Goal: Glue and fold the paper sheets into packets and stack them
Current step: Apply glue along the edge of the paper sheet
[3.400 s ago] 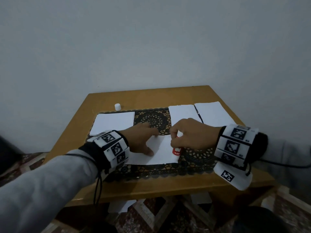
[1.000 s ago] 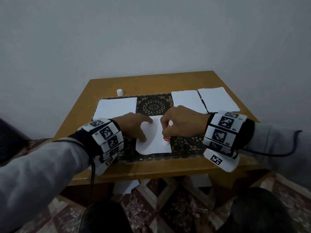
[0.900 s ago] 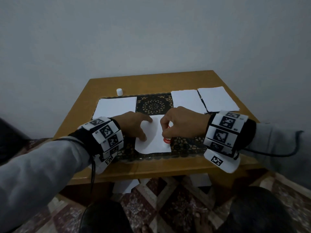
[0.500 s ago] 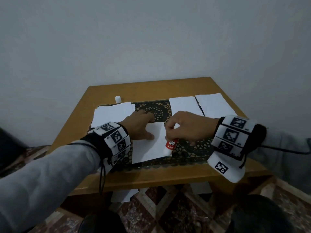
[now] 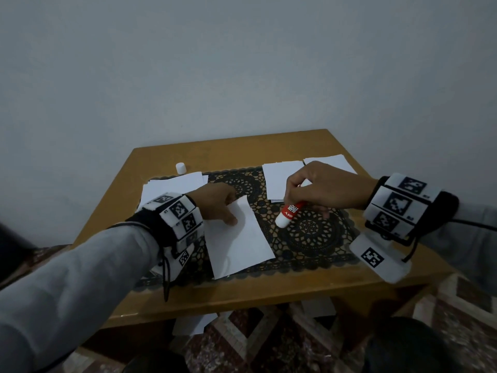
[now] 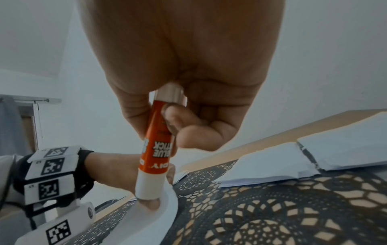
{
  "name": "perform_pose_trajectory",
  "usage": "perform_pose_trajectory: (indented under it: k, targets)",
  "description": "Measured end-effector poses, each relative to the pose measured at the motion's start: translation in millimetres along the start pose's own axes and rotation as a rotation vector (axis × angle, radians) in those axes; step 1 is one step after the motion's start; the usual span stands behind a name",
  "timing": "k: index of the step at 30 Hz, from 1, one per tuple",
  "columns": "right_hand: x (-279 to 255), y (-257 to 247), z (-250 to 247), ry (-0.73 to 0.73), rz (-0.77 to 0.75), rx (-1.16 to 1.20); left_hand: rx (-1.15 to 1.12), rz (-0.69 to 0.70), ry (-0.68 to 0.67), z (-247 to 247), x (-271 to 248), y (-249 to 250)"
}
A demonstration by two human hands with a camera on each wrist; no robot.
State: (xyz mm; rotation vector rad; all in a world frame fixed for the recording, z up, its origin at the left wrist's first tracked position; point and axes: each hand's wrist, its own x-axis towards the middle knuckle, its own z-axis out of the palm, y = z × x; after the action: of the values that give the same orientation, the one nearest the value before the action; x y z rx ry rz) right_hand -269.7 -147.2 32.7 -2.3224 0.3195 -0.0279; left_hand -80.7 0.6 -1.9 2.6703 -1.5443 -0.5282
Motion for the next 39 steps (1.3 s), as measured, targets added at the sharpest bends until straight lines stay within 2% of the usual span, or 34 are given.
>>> perform_pose_trajectory:
  k: [3, 6, 7, 9, 10, 15, 22, 26, 28, 30, 34, 39]
  targets:
    - [0.0, 5.2, -2.4, 0.028, 0.007, -0.024, -0.115, 0.029, 0.118, -7.8, -5.8, -4.7]
    - [3.2, 7.7, -2.7, 0.053, 0.023, -0.067, -0.429, 0.035, 0.253, -7.4, -17.4, -12.1]
    - [4.9, 7.2, -2.1, 0.063, 0.020, -0.080, -0.469, 0.052, 0.322, -5.0, -21.6, -13.9]
    - [9.9, 5.7, 0.6, 0.097, 0.002, -0.119, -0.388, 0.086, 0.407, 0.4, -29.3, -15.4]
    - [13.0, 4.6, 2.5, 0.113, -0.009, -0.140, -0.318, 0.089, 0.396, 2.6, -32.3, -16.2]
    - [30.5, 2.1, 16.6, 0.148, -0.024, -0.286, -0.084, -0.010, 0.146, 15.0, -38.0, -24.3]
    - [50.5, -4.0, 28.7, 0.210, -0.003, -0.389, -0.049, -0.064, 0.041, 20.6, -41.7, -25.8]
    - [54.2, -2.1, 34.3, 0.206, 0.012, -0.394, 0.083, -0.068, 0.012, 20.3, -43.1, -21.1]
    - [52.8, -0.5, 36.2, 0.205, 0.025, -0.404, 0.143, -0.039, 0.056, 17.7, -44.5, -15.6]
    - [51.6, 1.1, 37.7, 0.193, 0.030, -0.411, 0.117, 0.060, 0.095, 16.4, -44.8, -7.4]
    - [50.8, 3.4, 38.0, 0.170, 0.011, -0.410, 0.131, 0.246, 0.007, 20.3, -41.5, 15.2]
    - [47.1, 4.6, 38.4, 0.134, -0.022, -0.398, 0.169, 0.245, 0.009, 23.9, -33.3, 23.1]
